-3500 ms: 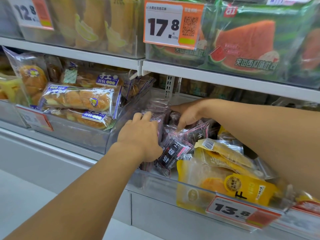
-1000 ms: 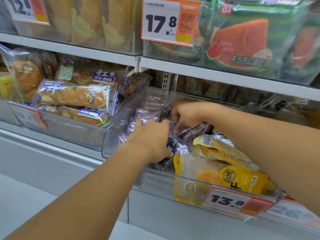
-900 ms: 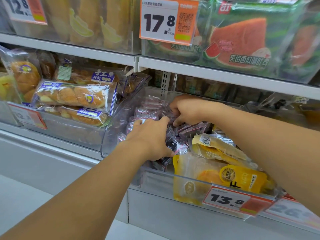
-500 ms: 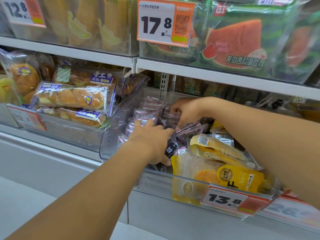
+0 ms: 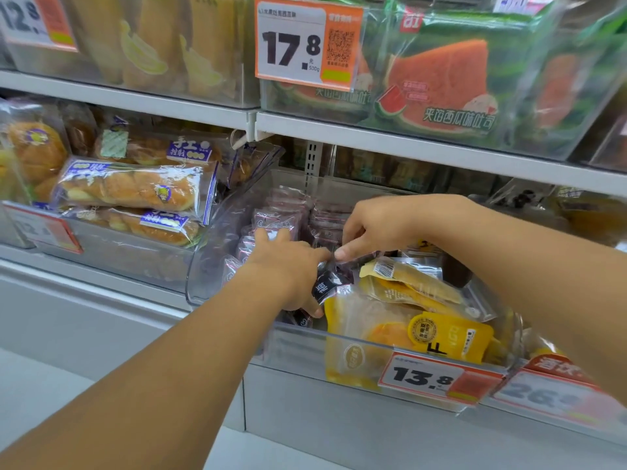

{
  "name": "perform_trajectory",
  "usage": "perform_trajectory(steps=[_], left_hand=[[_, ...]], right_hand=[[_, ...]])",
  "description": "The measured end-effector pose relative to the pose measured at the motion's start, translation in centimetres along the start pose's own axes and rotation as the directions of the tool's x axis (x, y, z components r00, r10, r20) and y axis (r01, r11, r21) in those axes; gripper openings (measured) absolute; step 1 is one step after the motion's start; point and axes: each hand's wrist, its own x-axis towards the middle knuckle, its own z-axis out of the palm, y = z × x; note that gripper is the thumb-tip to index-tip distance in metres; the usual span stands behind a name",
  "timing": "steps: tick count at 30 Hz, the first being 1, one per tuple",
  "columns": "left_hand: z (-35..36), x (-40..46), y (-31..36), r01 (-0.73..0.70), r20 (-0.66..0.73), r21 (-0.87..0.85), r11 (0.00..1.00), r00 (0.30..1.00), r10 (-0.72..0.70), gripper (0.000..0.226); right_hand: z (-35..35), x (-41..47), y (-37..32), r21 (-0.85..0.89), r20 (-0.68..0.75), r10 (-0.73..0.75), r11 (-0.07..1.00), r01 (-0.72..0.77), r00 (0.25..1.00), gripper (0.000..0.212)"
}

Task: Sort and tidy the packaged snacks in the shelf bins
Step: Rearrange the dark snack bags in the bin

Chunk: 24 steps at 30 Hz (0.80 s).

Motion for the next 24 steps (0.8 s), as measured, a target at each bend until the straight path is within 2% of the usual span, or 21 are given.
perform_trajectory(steps=[2,4,6,8,11,14,17,19,22,24], left_hand=[[-0.3,0.2,0.1,0.01,0.05,0.031,0.999,0.999,-0.011,0.092],[-0.6,0.4,0.3,0.016,0.064,0.04,0.999,0.998,-0.019,0.09],[-0.5,0.5,0.4,0.013,0.032,0.027,1.0,0.999,-0.014,0.088],[-0.3,0.5,0.4,0.016,-0.026,0.004,1.0,1.0,-0.016,0.088],[-0.1,0.5,0.4,0.029,-0.068,-0.03,0.999,0.997,-0.031,0.096],[-0.3,0.4,0.4,0.029,-0.059,-0.037,0.999,0.998,-0.031,0.097],[-0.5,0.5,0.3,0.017,-0.036,-0.05,0.999,0.999,-0.019,0.091],[-0.4,0.5,0.0,0.009,-0.047,-0.116,0.993,0.999,-0.014,0.083],[0.0,0.5,-0.4,-0.004,-0.178,-0.275,0.962,0.983,-0.047,0.059],[0.3,0.7,-0.7,0.002,-0.289,-0.406,0.914,0.948,-0.131,0.05]], right_hand=[[-0.6,-0.5,-0.4,-0.031,0.09,-0.009,0.999,0.012,0.996,0.052],[-1.0,-0.8,-0.5,-0.074,0.108,-0.019,0.997,0.027,0.994,0.046],[-0.9,-0.7,-0.1,-0.004,0.029,-0.039,0.999,0.039,0.999,0.025],[-0.5,-0.4,0.4,0.019,-0.113,-0.033,0.999,0.035,0.993,0.013],[0.1,-0.5,1.2,0.045,-0.319,0.021,0.999,-0.007,0.948,0.013],[0.8,-1.6,1.5,0.124,-0.496,0.07,0.992,-0.01,0.865,0.014],[2.0,-2.8,1.4,0.16,-0.572,0.098,0.987,-0.007,0.814,0.011],[2.8,-3.1,1.5,0.187,-0.615,0.119,0.982,-0.002,0.78,0.009],[3.2,-3.3,2.1,0.263,-0.621,0.166,0.965,0.003,0.766,0.011],[3.4,-3.5,2.1,0.298,-0.612,0.196,0.955,-0.007,0.766,0.013]])
